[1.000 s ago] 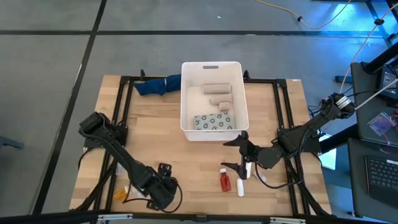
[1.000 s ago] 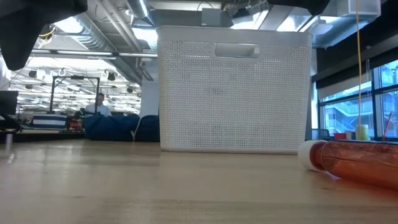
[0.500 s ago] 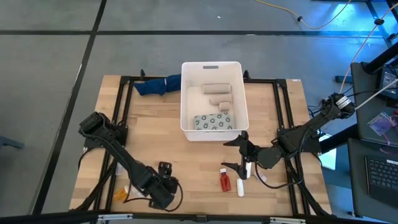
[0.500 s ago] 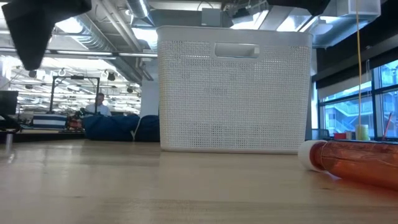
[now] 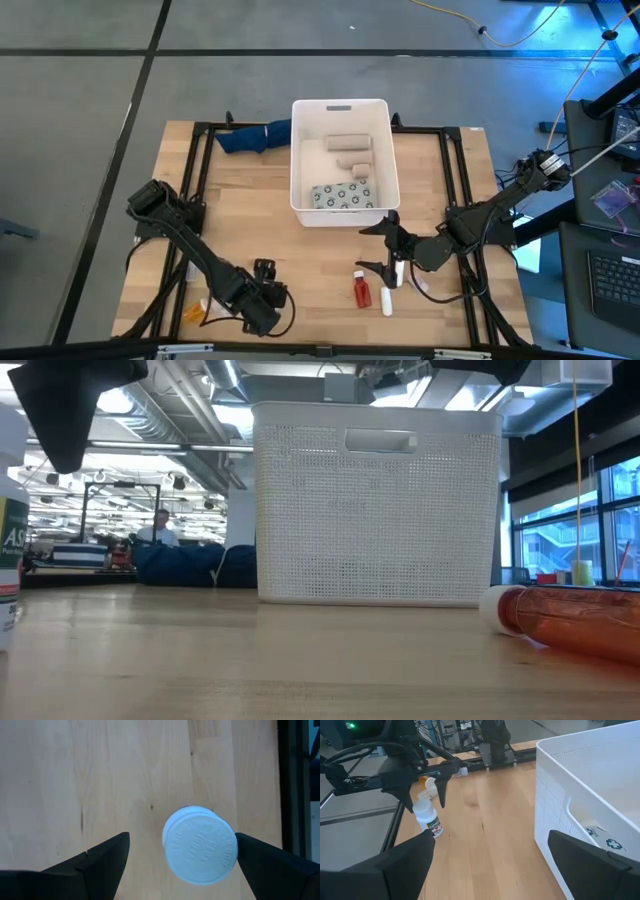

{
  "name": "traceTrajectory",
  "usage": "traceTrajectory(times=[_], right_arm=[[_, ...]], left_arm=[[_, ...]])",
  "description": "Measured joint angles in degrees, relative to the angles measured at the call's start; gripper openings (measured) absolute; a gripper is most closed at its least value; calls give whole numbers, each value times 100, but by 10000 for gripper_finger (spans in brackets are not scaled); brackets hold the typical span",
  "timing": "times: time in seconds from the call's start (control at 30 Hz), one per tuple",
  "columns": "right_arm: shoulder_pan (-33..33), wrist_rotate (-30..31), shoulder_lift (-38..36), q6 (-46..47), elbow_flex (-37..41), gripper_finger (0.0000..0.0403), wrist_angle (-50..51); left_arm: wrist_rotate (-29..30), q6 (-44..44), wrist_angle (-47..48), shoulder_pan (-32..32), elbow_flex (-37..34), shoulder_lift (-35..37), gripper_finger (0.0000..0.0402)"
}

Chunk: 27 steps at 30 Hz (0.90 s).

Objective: Pick & place medical supplies in basket/bin
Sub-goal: Put the left white medicine bottle into the bin

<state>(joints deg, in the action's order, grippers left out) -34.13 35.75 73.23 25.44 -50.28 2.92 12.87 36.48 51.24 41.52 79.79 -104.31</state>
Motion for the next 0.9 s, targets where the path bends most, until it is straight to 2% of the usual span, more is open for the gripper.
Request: traceTrajectory(times=[0.13, 0.37, 0.9], right_arm=[[0, 0, 0, 2, 0, 388, -2], [0, 0, 0, 2, -2, 388, 0], [0, 0, 0, -5, 0, 388, 0]], left_arm=[[-281, 144, 1, 0, 0, 2, 347], [-232, 138, 2, 0, -2, 2, 332], [-243, 134, 2, 0, -2, 4, 209]])
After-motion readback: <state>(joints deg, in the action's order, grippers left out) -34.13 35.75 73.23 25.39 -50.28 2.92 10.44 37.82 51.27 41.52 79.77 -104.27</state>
